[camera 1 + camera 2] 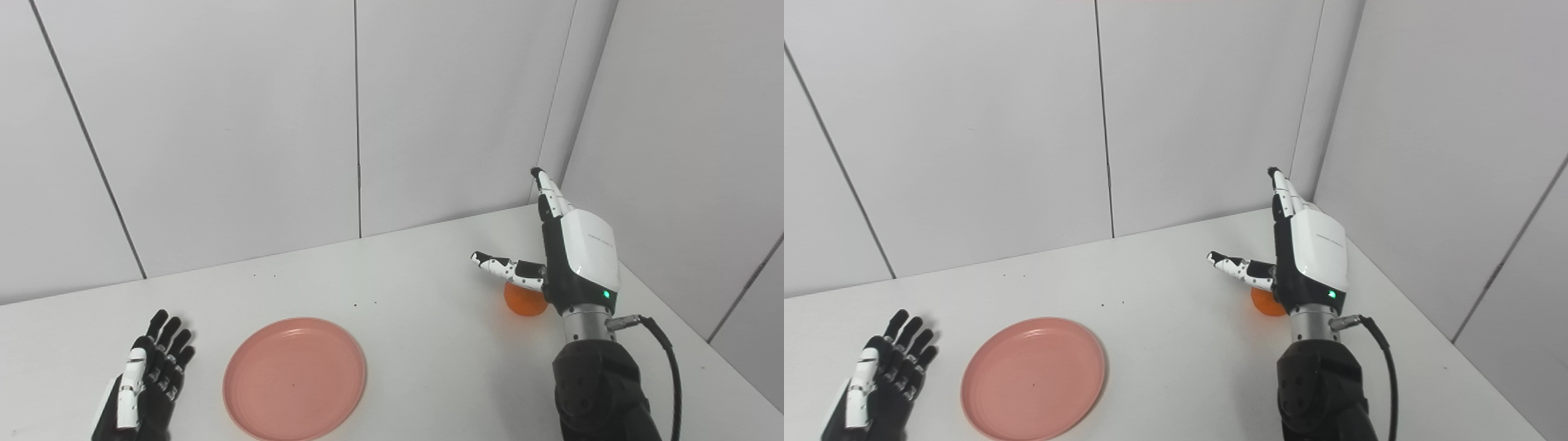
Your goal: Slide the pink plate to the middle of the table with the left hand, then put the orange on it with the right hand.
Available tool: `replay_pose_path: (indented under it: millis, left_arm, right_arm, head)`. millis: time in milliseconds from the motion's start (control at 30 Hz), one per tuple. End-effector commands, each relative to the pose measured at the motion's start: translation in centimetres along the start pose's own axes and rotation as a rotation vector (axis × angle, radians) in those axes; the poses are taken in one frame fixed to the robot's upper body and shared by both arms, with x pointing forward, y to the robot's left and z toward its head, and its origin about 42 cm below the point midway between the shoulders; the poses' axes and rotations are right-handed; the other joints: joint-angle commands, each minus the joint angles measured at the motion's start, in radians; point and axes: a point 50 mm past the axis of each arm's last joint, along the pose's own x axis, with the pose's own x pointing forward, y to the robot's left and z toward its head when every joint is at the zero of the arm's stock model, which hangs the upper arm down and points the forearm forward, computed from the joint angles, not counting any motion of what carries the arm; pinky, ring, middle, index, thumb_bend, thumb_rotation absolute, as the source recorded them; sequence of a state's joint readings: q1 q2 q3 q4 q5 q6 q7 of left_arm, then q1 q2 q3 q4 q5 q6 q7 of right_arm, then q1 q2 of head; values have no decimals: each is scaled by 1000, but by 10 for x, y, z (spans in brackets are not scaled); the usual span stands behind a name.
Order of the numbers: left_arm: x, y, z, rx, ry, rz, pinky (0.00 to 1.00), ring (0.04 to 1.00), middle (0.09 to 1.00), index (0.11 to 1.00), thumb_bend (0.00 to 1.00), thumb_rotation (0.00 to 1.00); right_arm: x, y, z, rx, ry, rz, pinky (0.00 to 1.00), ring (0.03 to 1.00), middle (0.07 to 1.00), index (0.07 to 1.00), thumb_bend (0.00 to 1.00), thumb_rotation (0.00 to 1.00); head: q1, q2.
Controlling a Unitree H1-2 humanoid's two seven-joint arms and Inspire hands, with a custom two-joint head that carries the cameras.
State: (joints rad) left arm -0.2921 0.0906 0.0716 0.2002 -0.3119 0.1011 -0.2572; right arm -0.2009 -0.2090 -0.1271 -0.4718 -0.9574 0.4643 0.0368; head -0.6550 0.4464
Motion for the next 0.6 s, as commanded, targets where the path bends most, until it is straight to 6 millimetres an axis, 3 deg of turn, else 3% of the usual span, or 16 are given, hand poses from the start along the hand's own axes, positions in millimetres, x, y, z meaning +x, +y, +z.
replay_pose_path:
  millis: [0, 567]
  left_arm:
    - [-2, 5, -5, -2, 37, 7, 1000, 982, 995, 997, 298, 1000]
    - [-3, 8, -3, 6, 33, -2, 1000, 986, 999, 998, 305, 1000]
  right_arm:
    - [6, -11, 2, -24, -16, -40, 736, 876, 925, 949, 920, 429]
    - [10, 8, -23, -41, 88, 80, 808, 924, 968, 995, 938, 494]
  head:
    - [-1, 5]
    - [-2, 24]
